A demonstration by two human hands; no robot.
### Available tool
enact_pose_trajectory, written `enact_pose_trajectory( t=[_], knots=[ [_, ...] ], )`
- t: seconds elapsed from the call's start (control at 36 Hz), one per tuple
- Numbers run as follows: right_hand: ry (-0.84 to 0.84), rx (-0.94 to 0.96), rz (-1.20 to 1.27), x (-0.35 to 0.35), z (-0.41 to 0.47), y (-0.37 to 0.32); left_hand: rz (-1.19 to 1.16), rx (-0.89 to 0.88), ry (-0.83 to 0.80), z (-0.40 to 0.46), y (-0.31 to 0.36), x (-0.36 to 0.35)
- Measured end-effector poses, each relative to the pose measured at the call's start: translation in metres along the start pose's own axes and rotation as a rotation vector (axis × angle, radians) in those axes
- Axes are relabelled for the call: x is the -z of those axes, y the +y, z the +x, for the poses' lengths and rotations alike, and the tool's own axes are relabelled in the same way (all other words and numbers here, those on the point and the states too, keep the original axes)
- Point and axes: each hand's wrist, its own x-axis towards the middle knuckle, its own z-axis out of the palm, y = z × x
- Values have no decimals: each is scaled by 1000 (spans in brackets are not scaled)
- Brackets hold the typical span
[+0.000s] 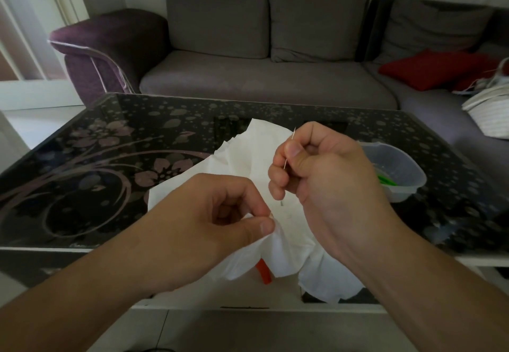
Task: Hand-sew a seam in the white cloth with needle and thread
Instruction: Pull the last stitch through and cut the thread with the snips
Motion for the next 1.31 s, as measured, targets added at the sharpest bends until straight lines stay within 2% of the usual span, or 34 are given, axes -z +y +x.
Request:
enact_pose_trajectory(
  t=[0.22,0.42,0.53,0.75,1.11,1.31],
  knots=[
    [-63,-64,87,3,-3,3,-68,16,44,-4,-11,5],
    [-65,-15,53,1,-3,7,-199,114,46,-3,-7,1],
    [-55,-74,124,-1,-5,8,-150,97,26,-3,-11,-5],
    [-43,-23,25,-8,-8,12,-51,71,-34,-4,-11,-8],
    [-19,-52,-57,-17,-6,10,58,162,-168,0,-13,10],
    [-61,-81,49,-14,-4,3,96,154,-91,2,-15,7]
  ],
)
